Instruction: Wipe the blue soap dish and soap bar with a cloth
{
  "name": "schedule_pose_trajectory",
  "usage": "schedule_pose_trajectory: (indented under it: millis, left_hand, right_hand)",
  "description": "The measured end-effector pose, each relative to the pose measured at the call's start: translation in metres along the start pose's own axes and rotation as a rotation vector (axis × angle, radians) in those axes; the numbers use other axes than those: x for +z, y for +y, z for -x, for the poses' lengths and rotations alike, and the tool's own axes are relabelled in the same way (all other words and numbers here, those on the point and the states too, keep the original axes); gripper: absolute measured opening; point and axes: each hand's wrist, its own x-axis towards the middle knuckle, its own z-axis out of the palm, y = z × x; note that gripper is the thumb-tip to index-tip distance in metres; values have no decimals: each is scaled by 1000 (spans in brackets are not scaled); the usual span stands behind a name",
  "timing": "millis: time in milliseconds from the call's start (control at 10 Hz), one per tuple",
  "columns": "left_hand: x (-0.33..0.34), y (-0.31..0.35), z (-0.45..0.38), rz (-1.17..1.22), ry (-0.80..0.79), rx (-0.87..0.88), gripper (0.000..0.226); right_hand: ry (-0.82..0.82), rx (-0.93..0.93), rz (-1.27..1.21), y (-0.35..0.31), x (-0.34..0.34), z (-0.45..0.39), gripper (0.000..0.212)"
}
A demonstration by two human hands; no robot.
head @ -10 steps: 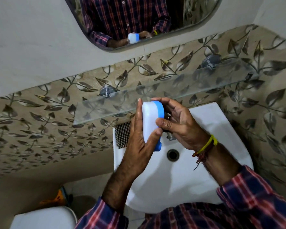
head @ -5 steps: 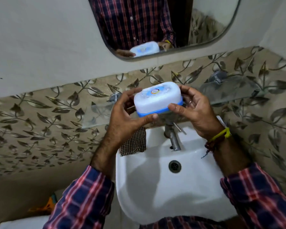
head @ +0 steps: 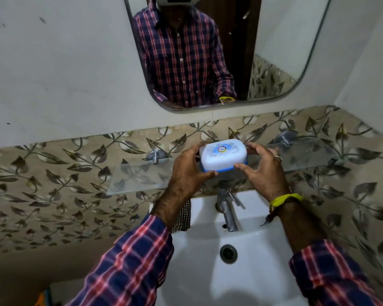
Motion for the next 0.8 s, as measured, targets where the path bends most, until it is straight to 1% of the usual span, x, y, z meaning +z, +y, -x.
schedule_pose_trajectory:
  millis: [100,200,400,600,700,800]
  left_hand:
    - [5,-1,5,20,9,-65,97]
    - [9,0,10,-19,50,-82,95]
    - [15,4,17,-57,94,-124,97]
    - [21,19,31,-121,143,-113,99]
    - [22,26,52,-195,239,-51,90]
    - [17,29,82,-219,318,-14,79]
  right_hand:
    - [0,-14,3,6,3,2,55]
    - [-1,-18,-18,8,4,3,56]
    - [13,-55,83,8,5,5,60]
    - [71,-23,84,-1,2,18,66]
    - [139,-60,56,-9,-4,40,57]
    - [250,-106,72,-15,-10,67,34]
